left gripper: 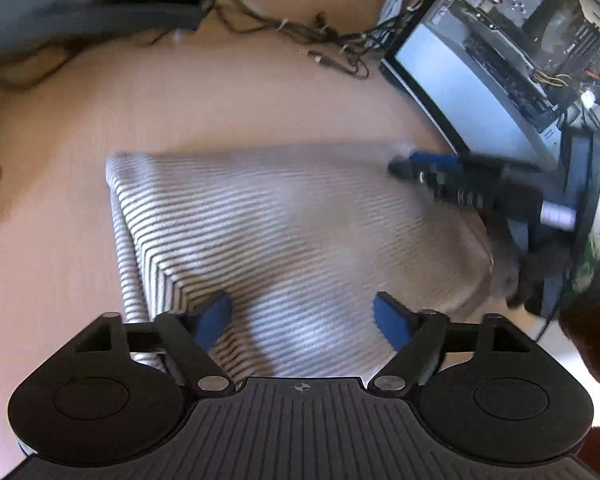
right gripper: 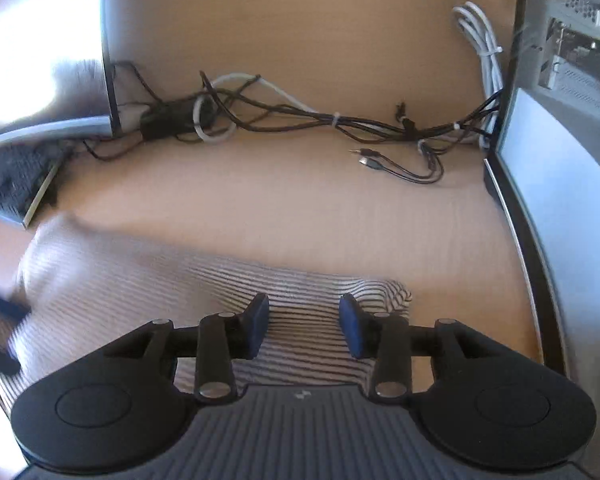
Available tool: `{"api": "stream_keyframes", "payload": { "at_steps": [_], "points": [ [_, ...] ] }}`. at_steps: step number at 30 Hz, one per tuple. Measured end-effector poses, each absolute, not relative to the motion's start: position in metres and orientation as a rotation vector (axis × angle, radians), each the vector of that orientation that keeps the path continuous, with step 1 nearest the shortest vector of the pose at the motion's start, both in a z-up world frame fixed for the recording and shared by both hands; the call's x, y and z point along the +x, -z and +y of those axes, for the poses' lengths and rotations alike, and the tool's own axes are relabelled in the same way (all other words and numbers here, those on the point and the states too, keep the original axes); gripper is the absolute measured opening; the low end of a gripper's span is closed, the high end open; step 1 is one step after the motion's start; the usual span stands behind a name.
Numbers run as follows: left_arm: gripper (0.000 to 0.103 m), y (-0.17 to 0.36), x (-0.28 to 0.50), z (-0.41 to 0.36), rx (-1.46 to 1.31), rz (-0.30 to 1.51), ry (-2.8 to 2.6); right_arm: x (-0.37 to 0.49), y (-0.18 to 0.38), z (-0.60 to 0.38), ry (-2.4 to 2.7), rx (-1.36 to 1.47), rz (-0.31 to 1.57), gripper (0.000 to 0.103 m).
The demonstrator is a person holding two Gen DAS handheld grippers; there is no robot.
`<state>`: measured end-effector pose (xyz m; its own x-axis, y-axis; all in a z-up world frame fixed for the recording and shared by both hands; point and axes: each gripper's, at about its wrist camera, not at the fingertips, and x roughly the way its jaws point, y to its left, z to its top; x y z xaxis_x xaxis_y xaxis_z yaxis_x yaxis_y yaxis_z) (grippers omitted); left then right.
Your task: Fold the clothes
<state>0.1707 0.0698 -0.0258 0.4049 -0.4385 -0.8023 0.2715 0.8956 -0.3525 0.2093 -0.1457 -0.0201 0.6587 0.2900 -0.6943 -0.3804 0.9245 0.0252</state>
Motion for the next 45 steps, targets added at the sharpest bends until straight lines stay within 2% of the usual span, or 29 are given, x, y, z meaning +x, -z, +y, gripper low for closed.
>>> {"api": "stream_keyframes", "payload": {
  "at_steps": [10, 12, 14, 18, 21, 23, 26, 31, 37, 45],
  "points": [
    [0.096, 0.039, 0.262, -0.005, -0.005, 0.909, 0.386, 0.138, 0.024, -0.182, -0.215, 0.014, 0.749, 0.041],
    [0.096, 0.040, 0.269, -0.014, 0.014, 0.892, 0.386, 0.122, 0.021, -0.176, -0.239, 0.064, 0.768, 0.048],
    [0.096, 0.037, 0.266, -0.008, 0.015, 0.881, 0.382, 0.108, 0.019, -0.167, -0.289, 0.113, 0.788, 0.063],
    [0.095, 0.023, 0.247, 0.009, -0.016, 0.878, 0.363, 0.090, 0.017, -0.135, -0.411, -0.031, 0.778, 0.066],
    [0.095, 0.011, 0.221, 0.017, 0.007, 0.859, 0.360, 0.094, 0.002, -0.135, -0.406, -0.075, 0.726, 0.057],
    [0.090, 0.008, 0.204, 0.014, 0.058, 0.840, 0.362, 0.099, -0.008, -0.138, -0.384, -0.087, 0.691, 0.030],
    [0.063, 0.008, 0.185, 0.006, 0.087, 0.842, 0.401, 0.111, -0.003, -0.143, -0.350, -0.101, 0.708, 0.028],
    [0.050, 0.020, 0.172, 0.001, 0.004, 0.916, 0.498, 0.116, 0.012, -0.145, -0.315, -0.141, 0.742, 0.028],
    [0.049, 0.041, 0.179, -0.007, -0.028, 0.934, 0.494, 0.095, 0.019, -0.138, -0.273, -0.139, 0.753, 0.028],
    [0.054, 0.043, 0.199, 0.004, -0.097, 0.920, 0.541, 0.076, 0.007, -0.113, -0.361, -0.188, 0.764, 0.027]
  ]
}}
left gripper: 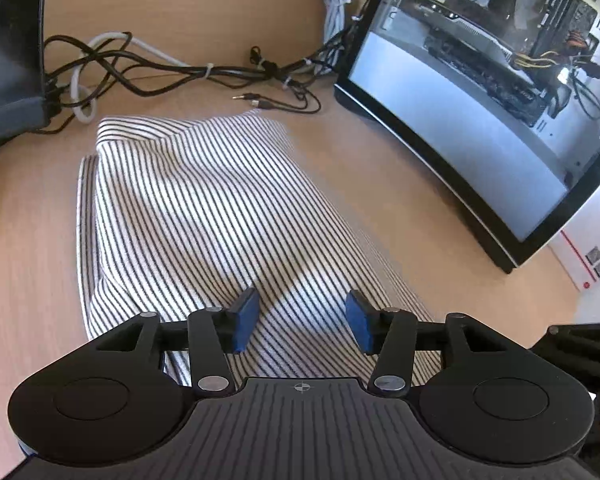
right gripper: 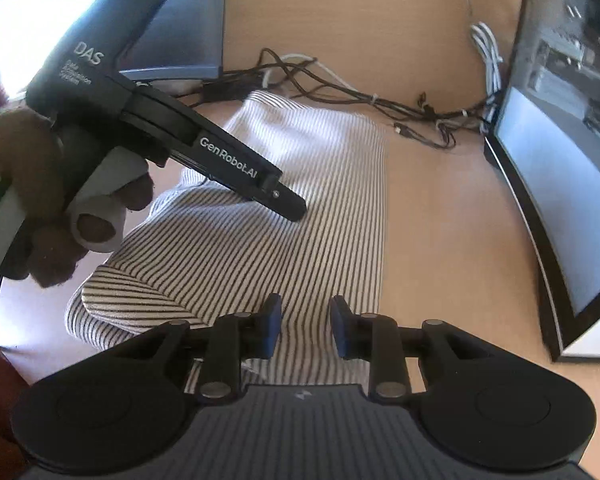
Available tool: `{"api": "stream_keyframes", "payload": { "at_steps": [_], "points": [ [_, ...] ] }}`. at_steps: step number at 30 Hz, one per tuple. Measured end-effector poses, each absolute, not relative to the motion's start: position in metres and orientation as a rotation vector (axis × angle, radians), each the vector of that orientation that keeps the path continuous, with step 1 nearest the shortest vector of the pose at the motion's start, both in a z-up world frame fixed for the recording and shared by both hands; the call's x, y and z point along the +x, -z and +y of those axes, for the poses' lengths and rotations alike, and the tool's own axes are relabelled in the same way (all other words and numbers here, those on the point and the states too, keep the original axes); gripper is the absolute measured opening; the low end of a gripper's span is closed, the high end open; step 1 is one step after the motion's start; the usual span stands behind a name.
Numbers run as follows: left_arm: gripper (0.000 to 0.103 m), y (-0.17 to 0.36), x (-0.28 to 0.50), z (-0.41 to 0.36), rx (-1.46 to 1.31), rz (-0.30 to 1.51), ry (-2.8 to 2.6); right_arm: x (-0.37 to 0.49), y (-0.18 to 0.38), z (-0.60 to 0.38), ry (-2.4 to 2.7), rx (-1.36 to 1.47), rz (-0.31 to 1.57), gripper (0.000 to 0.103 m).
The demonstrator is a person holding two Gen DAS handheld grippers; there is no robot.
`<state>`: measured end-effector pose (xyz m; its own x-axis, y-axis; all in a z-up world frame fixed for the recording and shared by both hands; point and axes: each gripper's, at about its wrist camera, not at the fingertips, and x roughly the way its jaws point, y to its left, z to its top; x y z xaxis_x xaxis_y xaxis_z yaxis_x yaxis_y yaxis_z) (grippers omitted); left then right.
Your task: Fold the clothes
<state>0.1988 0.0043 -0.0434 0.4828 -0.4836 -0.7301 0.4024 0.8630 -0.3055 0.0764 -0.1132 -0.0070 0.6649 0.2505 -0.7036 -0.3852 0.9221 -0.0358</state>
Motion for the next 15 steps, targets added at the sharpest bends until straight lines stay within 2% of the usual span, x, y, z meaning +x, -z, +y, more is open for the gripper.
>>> {"api": "stream_keyframes", "payload": {
  "at_steps": [3, 4, 5, 9, 13, 15],
  "points": [
    [0.070, 0.032, 0.190, 0.023, -0.130, 0.886, 0.516, 0.079, -0.006, -0.110, -0.377, -0.180, 0.723, 0.029],
    [0.083, 0.027, 0.185, 0.030, -0.134, 0.864, 0.504, 0.080, -0.010, -0.108, -0.380, -0.184, 0.709, 0.031],
    [0.087, 0.023, 0.179, 0.037, -0.121, 0.841, 0.492, 0.082, -0.011, -0.106, -0.384, -0.187, 0.703, 0.033],
    [0.091, 0.012, 0.149, 0.062, -0.014, 0.749, 0.448, 0.088, 0.020, -0.097, -0.417, -0.217, 0.818, 0.042],
    [0.095, 0.008, 0.122, 0.086, 0.094, 0.696, 0.425, 0.071, 0.005, -0.083, -0.424, -0.324, 0.758, 0.044],
    [0.096, 0.010, 0.114, 0.097, 0.117, 0.702, 0.435, 0.056, -0.009, -0.078, -0.503, -0.325, 0.730, 0.053]
  ]
}}
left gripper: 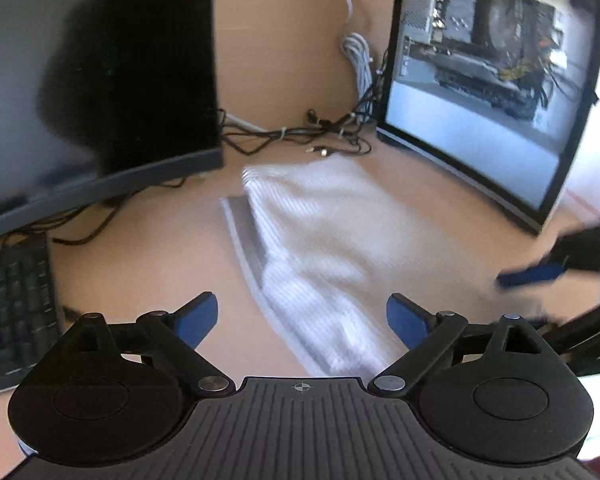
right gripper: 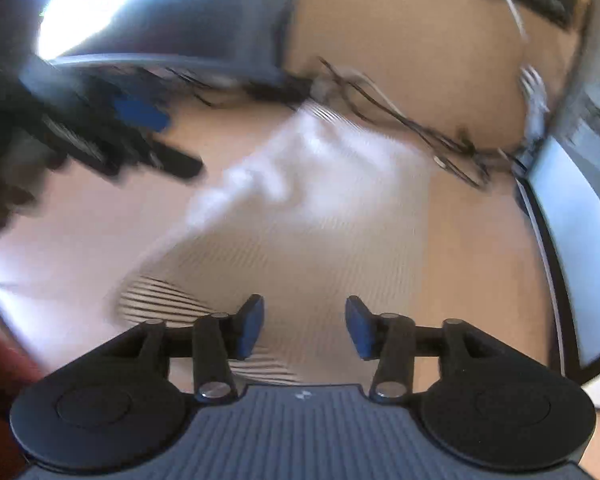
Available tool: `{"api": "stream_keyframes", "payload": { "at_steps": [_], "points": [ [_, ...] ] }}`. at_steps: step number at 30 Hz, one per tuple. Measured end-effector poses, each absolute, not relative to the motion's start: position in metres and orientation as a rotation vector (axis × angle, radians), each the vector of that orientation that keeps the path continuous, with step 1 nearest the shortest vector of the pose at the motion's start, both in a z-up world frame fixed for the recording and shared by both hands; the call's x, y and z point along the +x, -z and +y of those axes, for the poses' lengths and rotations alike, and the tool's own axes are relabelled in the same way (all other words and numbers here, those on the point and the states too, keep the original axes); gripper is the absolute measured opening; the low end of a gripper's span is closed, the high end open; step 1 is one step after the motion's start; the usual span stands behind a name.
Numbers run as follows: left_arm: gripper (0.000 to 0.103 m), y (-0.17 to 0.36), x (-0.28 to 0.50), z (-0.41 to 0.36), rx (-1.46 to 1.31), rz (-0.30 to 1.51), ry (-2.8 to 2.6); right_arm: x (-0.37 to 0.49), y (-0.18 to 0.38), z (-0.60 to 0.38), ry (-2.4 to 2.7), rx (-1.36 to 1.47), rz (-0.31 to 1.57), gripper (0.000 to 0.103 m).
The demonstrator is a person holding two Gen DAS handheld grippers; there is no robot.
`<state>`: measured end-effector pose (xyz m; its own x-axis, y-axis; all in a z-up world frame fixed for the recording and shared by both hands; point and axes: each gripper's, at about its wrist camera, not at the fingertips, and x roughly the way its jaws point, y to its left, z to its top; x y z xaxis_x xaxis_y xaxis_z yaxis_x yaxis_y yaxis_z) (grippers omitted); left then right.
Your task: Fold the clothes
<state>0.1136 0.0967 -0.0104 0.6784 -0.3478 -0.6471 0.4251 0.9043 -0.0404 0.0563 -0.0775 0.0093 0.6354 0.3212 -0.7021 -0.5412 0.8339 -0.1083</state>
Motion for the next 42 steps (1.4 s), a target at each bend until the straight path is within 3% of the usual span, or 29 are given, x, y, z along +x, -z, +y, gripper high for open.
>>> {"api": "stream_keyframes", "payload": {
  "at_steps": [2, 9, 10, 11, 18, 21, 25, 27, 29, 32, 35, 36, 38, 40, 42],
  "points": [
    [0.096, 0.015, 0.110, 0.105, 0.118, 0.718, 0.453, 0.040, -0.011, -0.064, -0.571, -0.399, 0.724, 0.063],
    [0.098, 0.017, 0.099, 0.114, 0.124, 0.723, 0.534, 0.002, 0.033, -0.020, -0.609, -0.800, 0.662, 0.064],
    [0.099, 0.016, 0.097, 0.114, 0.128, 0.720, 0.551, 0.003, 0.036, -0.019, -0.589, -0.818, 0.650, 0.059],
    [0.099, 0.016, 0.094, 0.113, 0.138, 0.718, 0.567, 0.010, 0.035, -0.020, -0.551, -0.796, 0.669, 0.041],
    [0.100, 0.018, 0.071, 0.091, 0.275, 0.694, 0.680, 0.090, 0.011, -0.094, -0.468, 0.046, 0.992, 0.035],
    [0.100, 0.029, 0.065, 0.067, 0.379, 0.684, 0.689, 0.096, 0.013, -0.104, -0.485, 0.106, 1.027, 0.035],
    [0.100, 0.048, 0.070, 0.036, 0.486, 0.665, 0.633, 0.088, 0.009, -0.087, -0.512, -0.068, 1.000, 0.035],
    [0.100, 0.045, 0.079, 0.030, 0.455, 0.663, 0.597, 0.077, 0.003, -0.077, -0.528, -0.199, 0.953, 0.040],
    [0.100, 0.038, 0.088, 0.033, 0.379, 0.681, 0.583, 0.061, -0.004, -0.070, -0.533, -0.370, 0.862, 0.063],
    [0.100, 0.030, 0.103, 0.039, 0.267, 0.726, 0.569, 0.031, 0.001, -0.069, -0.509, -0.658, 0.688, 0.067],
    [0.100, 0.029, 0.113, 0.043, 0.181, 0.774, 0.562, 0.028, 0.022, -0.063, -0.473, -0.757, 0.626, 0.067],
    [0.100, 0.029, 0.115, 0.044, 0.162, 0.785, 0.560, 0.030, 0.031, -0.061, -0.455, -0.772, 0.610, 0.066],
    [0.100, 0.029, 0.115, 0.047, 0.150, 0.796, 0.550, 0.035, 0.033, -0.058, -0.448, -0.757, 0.594, 0.039],
    [0.100, 0.026, 0.110, 0.055, 0.143, 0.801, 0.551, 0.038, 0.026, -0.058, -0.457, -0.721, 0.589, 0.031],
    [0.100, 0.016, 0.103, 0.074, 0.088, 0.793, 0.589, 0.042, 0.016, -0.060, -0.470, -0.686, 0.582, 0.031]
  ]
}}
